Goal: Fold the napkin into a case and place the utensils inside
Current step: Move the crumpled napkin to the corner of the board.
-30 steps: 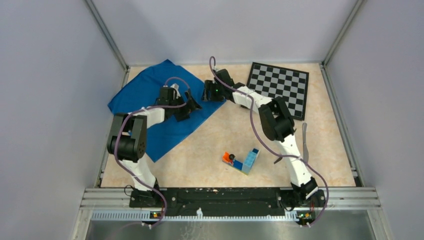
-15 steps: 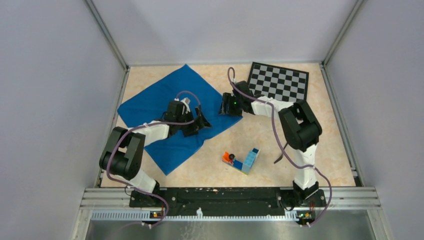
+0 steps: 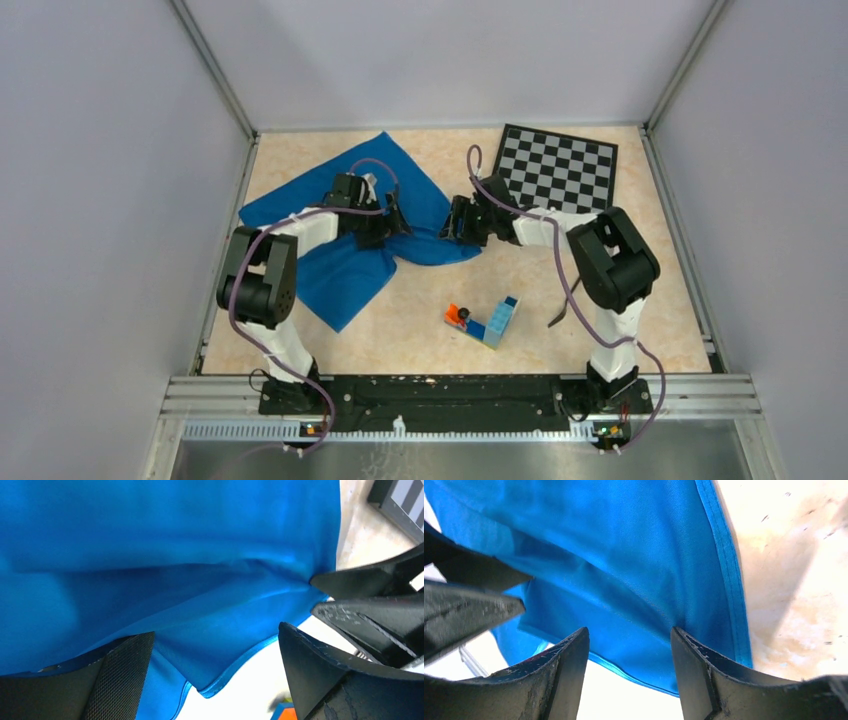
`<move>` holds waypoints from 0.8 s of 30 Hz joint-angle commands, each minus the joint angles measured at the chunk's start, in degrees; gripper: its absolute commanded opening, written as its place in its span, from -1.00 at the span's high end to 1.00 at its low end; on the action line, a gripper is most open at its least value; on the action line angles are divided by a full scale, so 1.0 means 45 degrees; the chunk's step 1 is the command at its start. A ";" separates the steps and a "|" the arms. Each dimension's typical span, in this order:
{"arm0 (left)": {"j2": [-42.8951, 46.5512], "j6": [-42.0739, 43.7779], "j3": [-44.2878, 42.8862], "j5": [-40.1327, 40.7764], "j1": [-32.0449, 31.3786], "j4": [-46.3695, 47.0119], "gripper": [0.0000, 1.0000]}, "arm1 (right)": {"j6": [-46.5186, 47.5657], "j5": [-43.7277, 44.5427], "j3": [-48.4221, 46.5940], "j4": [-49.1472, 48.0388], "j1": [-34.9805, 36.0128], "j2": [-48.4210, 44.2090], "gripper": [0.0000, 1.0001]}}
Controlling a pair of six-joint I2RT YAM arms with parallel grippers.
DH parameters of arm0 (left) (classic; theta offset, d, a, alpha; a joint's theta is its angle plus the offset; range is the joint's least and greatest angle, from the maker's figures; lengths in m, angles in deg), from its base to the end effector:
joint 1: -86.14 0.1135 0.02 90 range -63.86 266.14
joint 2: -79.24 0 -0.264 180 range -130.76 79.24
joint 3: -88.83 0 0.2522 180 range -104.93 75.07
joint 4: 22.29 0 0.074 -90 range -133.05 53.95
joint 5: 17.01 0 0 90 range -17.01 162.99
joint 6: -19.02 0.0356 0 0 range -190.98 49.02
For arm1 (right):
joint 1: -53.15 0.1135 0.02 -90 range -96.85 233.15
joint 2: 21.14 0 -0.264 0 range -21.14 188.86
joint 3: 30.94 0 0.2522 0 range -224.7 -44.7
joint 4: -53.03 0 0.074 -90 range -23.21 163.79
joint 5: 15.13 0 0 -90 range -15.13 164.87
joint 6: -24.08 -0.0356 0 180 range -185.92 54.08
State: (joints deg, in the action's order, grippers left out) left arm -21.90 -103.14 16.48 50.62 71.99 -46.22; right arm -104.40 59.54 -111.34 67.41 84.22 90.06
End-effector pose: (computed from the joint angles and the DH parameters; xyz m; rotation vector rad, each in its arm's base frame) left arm 0.3427 -0.1004 0.1660 -0.2335 2.5714 -0.8101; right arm 0.3450 0.2189 0.1537 0.0232 2.5113 0.8670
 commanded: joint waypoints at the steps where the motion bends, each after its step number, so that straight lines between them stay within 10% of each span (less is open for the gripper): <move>1: -0.0591 0.1686 -0.0373 0.0718 0.0773 -0.2186 -0.97 | -0.0853 -0.0658 0.1131 -0.0014 0.0012 -0.0174 -0.23; 15: 0.6626 -0.0322 0.2712 0.0215 0.0820 -0.1945 -0.97 | 0.0333 -0.0800 0.1809 0.0050 0.1110 -0.1568 -0.24; 24: 0.2586 -0.2665 -0.0305 0.3510 0.0821 0.2351 -0.97 | 0.0953 -0.0853 0.1667 -0.0635 0.1189 -0.1603 -0.37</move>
State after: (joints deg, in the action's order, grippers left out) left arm -1.66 -109.45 21.94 58.33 75.38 -46.42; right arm -102.89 54.25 -103.51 65.33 88.97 84.64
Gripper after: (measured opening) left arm 0.987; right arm 0.678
